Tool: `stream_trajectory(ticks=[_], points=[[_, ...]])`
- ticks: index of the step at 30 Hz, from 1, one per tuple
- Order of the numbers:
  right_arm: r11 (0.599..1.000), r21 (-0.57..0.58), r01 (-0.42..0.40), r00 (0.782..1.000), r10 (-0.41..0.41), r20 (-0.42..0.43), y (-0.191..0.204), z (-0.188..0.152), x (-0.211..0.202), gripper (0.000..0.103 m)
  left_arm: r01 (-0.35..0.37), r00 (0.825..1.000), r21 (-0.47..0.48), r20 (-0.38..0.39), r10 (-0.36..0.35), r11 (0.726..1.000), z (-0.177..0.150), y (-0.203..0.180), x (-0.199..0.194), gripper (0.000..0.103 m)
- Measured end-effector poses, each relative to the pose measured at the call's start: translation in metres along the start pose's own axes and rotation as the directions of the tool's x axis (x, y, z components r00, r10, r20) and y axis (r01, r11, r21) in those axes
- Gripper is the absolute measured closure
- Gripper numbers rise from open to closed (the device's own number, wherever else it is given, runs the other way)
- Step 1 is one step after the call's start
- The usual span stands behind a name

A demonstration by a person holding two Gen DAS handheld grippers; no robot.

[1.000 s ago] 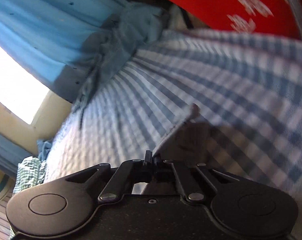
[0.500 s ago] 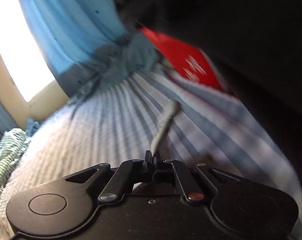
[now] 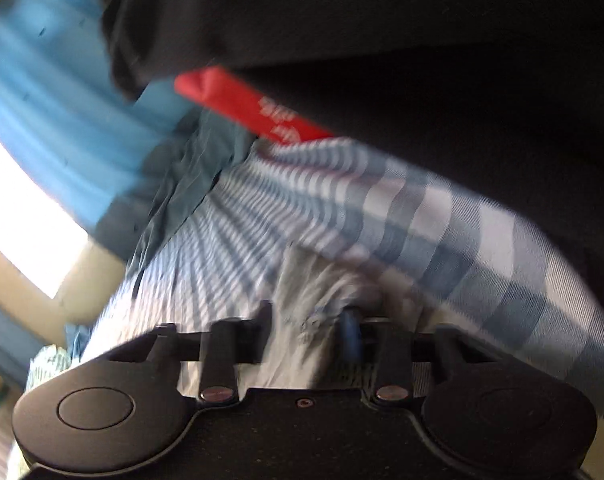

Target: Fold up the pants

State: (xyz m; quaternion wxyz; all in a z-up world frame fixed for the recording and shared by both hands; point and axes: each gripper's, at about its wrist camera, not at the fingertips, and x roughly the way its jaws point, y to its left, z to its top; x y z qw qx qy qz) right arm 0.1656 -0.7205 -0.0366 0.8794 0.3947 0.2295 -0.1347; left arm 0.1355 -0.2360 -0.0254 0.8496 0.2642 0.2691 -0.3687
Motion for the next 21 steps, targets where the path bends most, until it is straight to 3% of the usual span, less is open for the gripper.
stream_trajectory(ticks=[1, 7, 11, 13, 15, 16, 18, 20, 21], points=[[1.000, -0.008, 0.021, 1.000, -0.021, 0.009, 0.003, 0.006, 0.000, 0.103, -0.002, 1.000, -0.004, 0.002, 0.002, 1.000, 0.000, 0.000, -0.001, 0.103], [0.965, -0.227, 0.131, 0.987, -0.106, 0.119, 0.027, 0.001, -0.027, 0.103, 0.003, 1.000, -0.010, 0.004, -0.003, 1.000, -0.004, 0.000, -0.002, 0.103], [0.928, -0.312, 0.204, 0.979, -0.184, 0.093, 0.022, -0.014, -0.025, 0.103, 0.014, 1.000, -0.018, -0.019, -0.014, 1.000, -0.011, -0.002, 0.008, 0.103], [0.912, -0.335, 0.235, 0.972, -0.222, 0.077, 0.017, -0.020, -0.017, 0.102, 0.041, 0.999, -0.060, -0.024, -0.042, 0.997, -0.014, 0.003, 0.009, 0.102], [0.891, -0.370, 0.262, 0.965, -0.252, 0.077, 0.017, -0.025, -0.012, 0.097, 0.075, 0.997, -0.124, -0.021, -0.078, 0.989, -0.017, 0.012, 0.006, 0.095], [0.885, -0.379, 0.272, 0.962, -0.260, 0.083, 0.019, -0.027, -0.012, 0.091, 0.087, 0.996, -0.156, -0.014, -0.091, 0.984, -0.019, 0.016, 0.003, 0.090], [0.886, -0.371, 0.277, 0.961, -0.263, 0.089, 0.025, -0.027, -0.016, 0.076, 0.086, 0.996, -0.216, 0.006, -0.087, 0.973, -0.023, 0.024, -0.006, 0.060], [0.883, -0.375, 0.281, 0.960, -0.263, 0.101, 0.037, -0.029, -0.014, 0.036, 0.058, 0.998, -0.269, 0.035, -0.050, 0.961, -0.029, 0.033, -0.020, 0.048], [0.871, -0.398, 0.289, 0.957, -0.265, 0.115, 0.045, -0.031, -0.017, 0.032, 0.043, 0.999, -0.298, 0.044, -0.031, 0.954, -0.033, 0.039, -0.028, 0.045]])
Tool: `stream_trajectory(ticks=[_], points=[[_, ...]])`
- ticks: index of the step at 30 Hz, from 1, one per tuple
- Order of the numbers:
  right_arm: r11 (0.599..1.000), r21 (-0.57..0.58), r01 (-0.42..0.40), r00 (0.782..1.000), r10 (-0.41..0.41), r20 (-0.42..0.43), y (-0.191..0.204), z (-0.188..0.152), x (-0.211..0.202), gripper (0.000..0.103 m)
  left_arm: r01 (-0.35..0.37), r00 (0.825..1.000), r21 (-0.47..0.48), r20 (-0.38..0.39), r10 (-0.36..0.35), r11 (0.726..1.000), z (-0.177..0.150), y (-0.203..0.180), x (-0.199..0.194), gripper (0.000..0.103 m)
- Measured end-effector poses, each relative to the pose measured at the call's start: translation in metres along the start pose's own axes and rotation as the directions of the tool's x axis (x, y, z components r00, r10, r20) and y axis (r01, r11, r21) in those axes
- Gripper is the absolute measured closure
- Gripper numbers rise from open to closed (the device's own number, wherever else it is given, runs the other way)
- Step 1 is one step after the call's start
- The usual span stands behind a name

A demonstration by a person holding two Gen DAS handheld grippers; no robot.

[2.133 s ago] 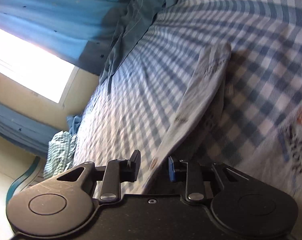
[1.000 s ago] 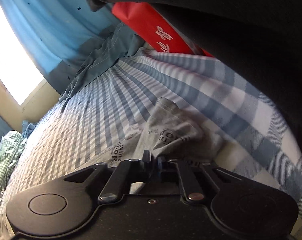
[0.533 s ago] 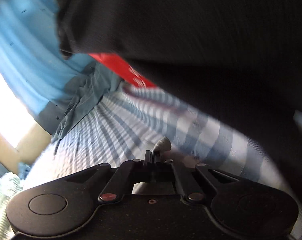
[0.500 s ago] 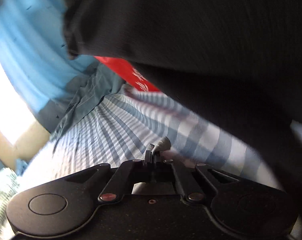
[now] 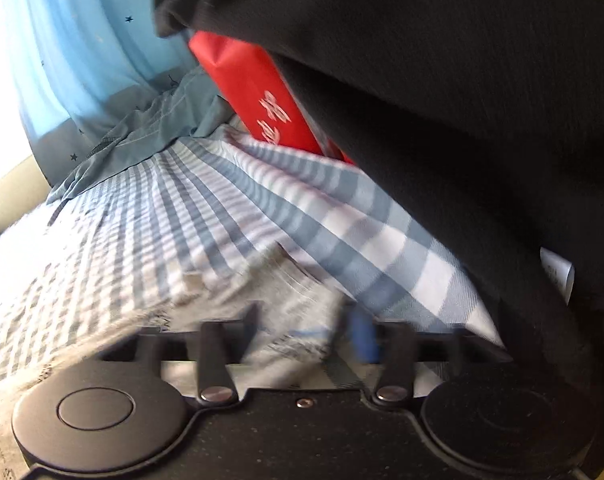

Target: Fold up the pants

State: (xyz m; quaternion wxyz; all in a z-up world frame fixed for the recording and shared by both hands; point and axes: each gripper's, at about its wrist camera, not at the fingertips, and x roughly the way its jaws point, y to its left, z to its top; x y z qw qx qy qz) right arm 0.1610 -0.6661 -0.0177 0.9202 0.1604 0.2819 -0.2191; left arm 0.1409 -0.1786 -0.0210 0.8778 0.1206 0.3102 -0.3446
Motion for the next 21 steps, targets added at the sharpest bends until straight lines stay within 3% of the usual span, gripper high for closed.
stream_trajectory(ticks=[3, 5, 6, 8, 10, 15, 17, 19, 21], points=[[0.996, -0.090, -0.001, 1.000, 0.003, 0.027, 0.031, 0.001, -0.012, 0.016, -0.059, 0.997, -0.093, 0.038, 0.063, 0.994, -0.008, 0.022, -0.028, 0.032], [0.990, -0.136, -0.047, 0.998, 0.052, 0.034, 0.057, -0.002, -0.021, 0.004, -0.139, 0.987, -0.164, 0.053, 0.149, 0.977, -0.018, 0.043, -0.051, 0.026], [0.984, -0.161, -0.082, 0.996, 0.088, 0.032, 0.073, -0.005, -0.024, 0.002, -0.183, 0.979, -0.197, 0.056, 0.198, 0.963, -0.025, 0.055, -0.065, 0.025], [0.960, -0.220, -0.175, 0.984, 0.180, 0.005, 0.107, -0.016, -0.032, 0.001, -0.278, 0.953, -0.256, 0.044, 0.299, 0.926, -0.039, 0.078, -0.090, 0.023], [0.924, -0.273, -0.268, 0.963, 0.268, -0.037, 0.143, -0.028, -0.038, 0.001, -0.377, 0.915, -0.317, 0.021, 0.404, 0.870, -0.056, 0.104, -0.119, 0.019], [0.777, -0.392, -0.492, 0.869, 0.469, -0.160, 0.246, -0.067, -0.054, 0.001, -0.520, 0.832, -0.441, -0.066, 0.551, 0.732, -0.094, 0.166, -0.165, 0.019], [0.720, -0.419, -0.553, 0.830, 0.520, -0.200, 0.286, -0.083, -0.063, 0.001, -0.494, 0.842, -0.516, -0.082, 0.533, 0.700, -0.109, 0.191, -0.178, 0.022], [0.663, -0.440, -0.605, 0.790, 0.568, -0.231, 0.324, -0.099, -0.073, 0.001, -0.426, 0.873, -0.610, -0.081, 0.482, 0.668, -0.124, 0.215, -0.187, 0.026], [0.622, -0.459, -0.634, 0.764, 0.594, -0.252, 0.354, -0.112, -0.082, 0.001, -0.359, 0.899, -0.677, -0.067, 0.433, 0.642, -0.130, 0.229, -0.186, 0.031]])
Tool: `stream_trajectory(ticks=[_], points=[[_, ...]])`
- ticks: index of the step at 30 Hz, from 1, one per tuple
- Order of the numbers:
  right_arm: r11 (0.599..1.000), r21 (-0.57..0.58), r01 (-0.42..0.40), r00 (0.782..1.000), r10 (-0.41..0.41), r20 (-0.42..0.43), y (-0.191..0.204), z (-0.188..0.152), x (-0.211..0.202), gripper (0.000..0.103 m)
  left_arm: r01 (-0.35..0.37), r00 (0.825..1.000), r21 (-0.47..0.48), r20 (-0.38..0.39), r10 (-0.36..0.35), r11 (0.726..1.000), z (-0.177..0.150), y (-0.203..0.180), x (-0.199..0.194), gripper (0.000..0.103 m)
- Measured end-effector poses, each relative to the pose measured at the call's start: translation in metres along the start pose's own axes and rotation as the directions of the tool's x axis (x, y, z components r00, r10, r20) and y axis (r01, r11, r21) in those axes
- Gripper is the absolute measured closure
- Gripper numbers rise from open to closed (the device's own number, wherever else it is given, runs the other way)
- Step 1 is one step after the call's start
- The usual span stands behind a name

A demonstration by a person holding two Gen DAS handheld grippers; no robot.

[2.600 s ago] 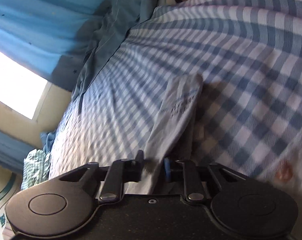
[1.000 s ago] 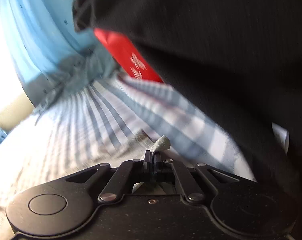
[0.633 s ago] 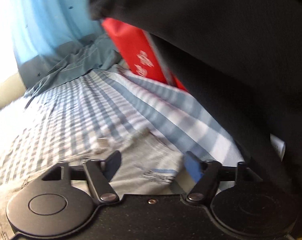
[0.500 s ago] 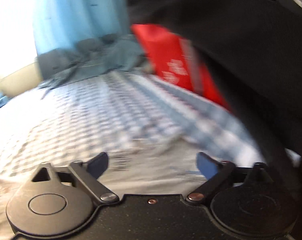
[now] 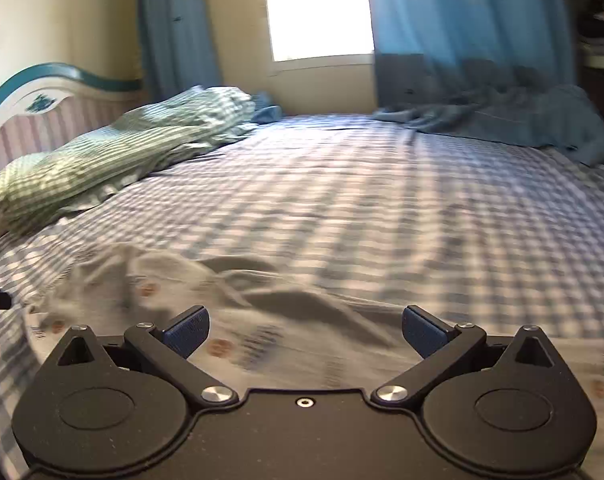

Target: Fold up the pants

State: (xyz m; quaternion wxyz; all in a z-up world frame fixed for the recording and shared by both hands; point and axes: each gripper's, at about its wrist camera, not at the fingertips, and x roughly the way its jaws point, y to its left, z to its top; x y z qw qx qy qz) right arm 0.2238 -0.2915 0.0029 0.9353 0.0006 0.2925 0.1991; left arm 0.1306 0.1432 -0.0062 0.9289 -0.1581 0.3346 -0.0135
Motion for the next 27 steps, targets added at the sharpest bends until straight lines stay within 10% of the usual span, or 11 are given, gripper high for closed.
stream_trajectory(ticks=[13, 20, 27], points=[[0.987, -0.159, 0.022, 0.998, -0.012, 0.061, 0.111, -0.035, -0.003, 0.001, 0.020, 1.000, -0.186, 0.026, -0.016, 0.982, -0.001, 0.016, 0.017, 0.096], [0.979, -0.197, 0.042, 0.999, -0.037, 0.030, 0.124, -0.053, 0.001, 0.001, -0.127, 0.985, 0.086, 0.131, 0.115, 0.988, 0.010, -0.015, 0.015, 0.095], [0.982, -0.185, 0.032, 0.999, -0.027, 0.028, 0.126, -0.053, 0.002, 0.001, -0.088, 0.993, 0.042, 0.079, 0.085, 0.995, -0.010, 0.006, 0.026, 0.078]])
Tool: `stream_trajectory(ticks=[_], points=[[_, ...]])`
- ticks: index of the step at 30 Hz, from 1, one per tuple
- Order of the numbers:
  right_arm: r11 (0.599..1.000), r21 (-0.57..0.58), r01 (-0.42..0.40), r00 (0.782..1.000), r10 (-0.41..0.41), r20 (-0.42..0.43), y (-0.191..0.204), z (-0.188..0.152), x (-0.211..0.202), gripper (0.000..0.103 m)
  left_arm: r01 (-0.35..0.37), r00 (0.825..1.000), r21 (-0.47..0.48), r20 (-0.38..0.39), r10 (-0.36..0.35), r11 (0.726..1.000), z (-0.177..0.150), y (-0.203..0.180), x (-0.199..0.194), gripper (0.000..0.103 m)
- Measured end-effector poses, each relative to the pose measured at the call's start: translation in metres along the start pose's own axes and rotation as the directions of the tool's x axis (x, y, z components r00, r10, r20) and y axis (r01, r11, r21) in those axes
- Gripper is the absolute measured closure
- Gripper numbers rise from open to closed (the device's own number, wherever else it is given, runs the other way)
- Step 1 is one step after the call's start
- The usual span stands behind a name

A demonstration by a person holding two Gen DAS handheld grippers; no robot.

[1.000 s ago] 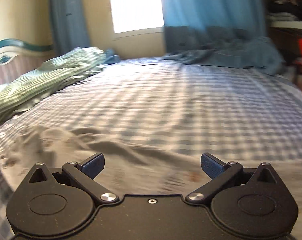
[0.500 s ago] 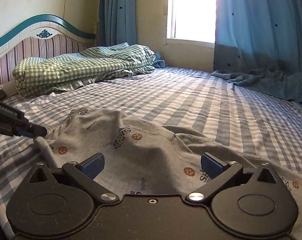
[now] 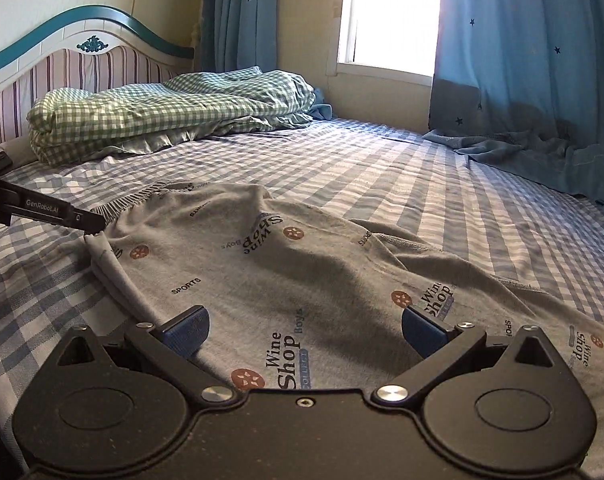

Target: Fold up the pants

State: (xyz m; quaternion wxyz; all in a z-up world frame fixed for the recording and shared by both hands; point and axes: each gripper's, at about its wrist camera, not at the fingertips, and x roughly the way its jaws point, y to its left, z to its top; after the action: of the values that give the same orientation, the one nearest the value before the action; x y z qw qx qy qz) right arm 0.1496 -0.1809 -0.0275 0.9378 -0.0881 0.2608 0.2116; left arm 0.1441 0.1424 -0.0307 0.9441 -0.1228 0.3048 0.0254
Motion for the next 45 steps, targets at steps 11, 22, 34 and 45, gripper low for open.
stream_trajectory(ticks=[11, 22, 34, 45], points=[[1.000, 0.018, -0.008, 1.000, 0.008, -0.001, -0.002, -0.005, 0.002, 0.001, 0.188, 0.977, -0.276, -0.043, -0.207, 0.943, -0.001, 0.045, 0.024, 0.062], [0.999, 0.047, -0.016, 1.000, 0.015, 0.016, -0.008, -0.005, -0.003, 0.001, 0.006, 0.998, -0.155, 0.070, 0.005, 0.988, 0.016, -0.006, -0.022, 0.090], [0.996, 0.042, -0.078, 0.997, 0.078, -0.001, -0.035, 0.004, 0.001, 0.001, -0.027, 0.999, -0.187, -0.027, 0.022, 0.982, -0.012, 0.013, -0.020, 0.075], [0.968, 0.198, -0.155, 0.987, 0.162, -0.019, -0.121, 0.073, 0.072, 0.004, -0.067, 0.990, -0.092, 0.117, 0.078, 0.994, 0.036, -0.003, -0.025, 0.030]])
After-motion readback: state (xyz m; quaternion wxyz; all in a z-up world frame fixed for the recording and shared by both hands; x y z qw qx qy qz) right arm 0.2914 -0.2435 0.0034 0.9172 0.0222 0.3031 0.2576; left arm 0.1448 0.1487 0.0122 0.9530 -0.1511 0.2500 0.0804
